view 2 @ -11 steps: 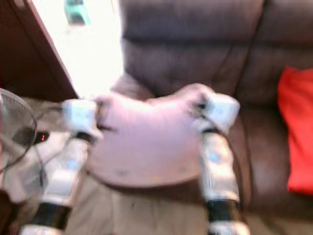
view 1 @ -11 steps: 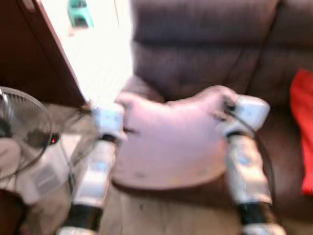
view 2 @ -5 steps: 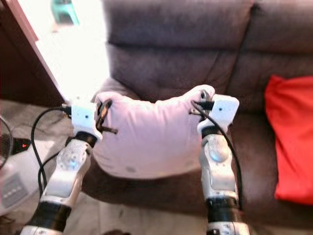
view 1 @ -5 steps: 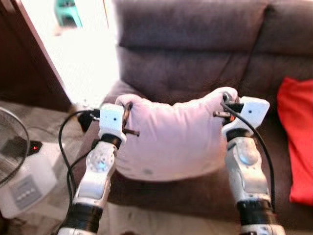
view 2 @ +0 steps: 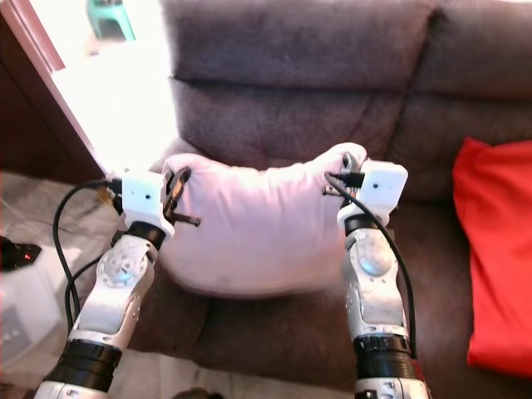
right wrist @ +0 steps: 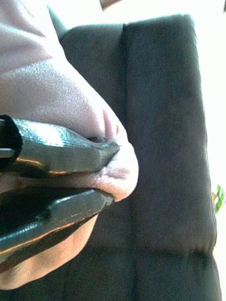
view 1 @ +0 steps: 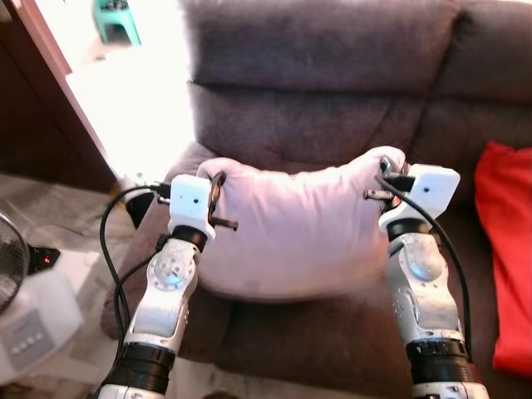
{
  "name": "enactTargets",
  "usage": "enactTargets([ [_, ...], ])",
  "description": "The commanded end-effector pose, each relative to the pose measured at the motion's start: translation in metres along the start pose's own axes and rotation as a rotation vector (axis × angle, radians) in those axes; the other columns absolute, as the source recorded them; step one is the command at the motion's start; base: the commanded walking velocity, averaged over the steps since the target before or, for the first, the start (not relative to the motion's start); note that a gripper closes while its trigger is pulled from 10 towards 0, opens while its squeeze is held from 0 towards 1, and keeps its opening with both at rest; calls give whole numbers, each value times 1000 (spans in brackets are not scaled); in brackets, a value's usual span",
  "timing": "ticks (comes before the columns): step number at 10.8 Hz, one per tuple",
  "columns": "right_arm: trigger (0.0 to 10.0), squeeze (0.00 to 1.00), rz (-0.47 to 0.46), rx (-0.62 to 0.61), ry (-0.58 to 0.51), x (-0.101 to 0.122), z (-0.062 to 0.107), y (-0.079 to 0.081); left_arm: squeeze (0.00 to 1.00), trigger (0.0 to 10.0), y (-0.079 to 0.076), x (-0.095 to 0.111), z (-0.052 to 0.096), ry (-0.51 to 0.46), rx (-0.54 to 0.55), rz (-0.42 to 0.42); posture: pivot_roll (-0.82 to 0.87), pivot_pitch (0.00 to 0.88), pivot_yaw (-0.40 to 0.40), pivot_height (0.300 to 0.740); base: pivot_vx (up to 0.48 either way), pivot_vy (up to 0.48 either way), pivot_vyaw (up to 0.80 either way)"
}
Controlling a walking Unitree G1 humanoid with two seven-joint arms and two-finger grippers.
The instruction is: Move the pillow to the sofa from floor
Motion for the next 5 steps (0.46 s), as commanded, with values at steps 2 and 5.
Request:
enactTargets([
  [2, 10000, 0, -21, 81, -42, 11, -3, 25, 0, 10000, 9, 19, -5, -73, 23, -20, 105, 136, 28, 740, 304, 0, 684],
  [5, 10000, 0, -29, 75, -29, 8, -3, 23, 0, 10000, 1, 17, -4, -67, -6, -10, 103, 131, 29, 740, 184, 0, 0],
])
Point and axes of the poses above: a point about 5 cm out from each wrist's last joint towards the gripper, its own z axis pointing back from the gripper into the wrist, its own x axis along the axis of the wrist's last joint, y = z × x, the point moved 6 cm from there along -z, pointing out of the wrist towards the gripper, and after that the axes turned 10 degrees about -z, right-handed, at the moved point
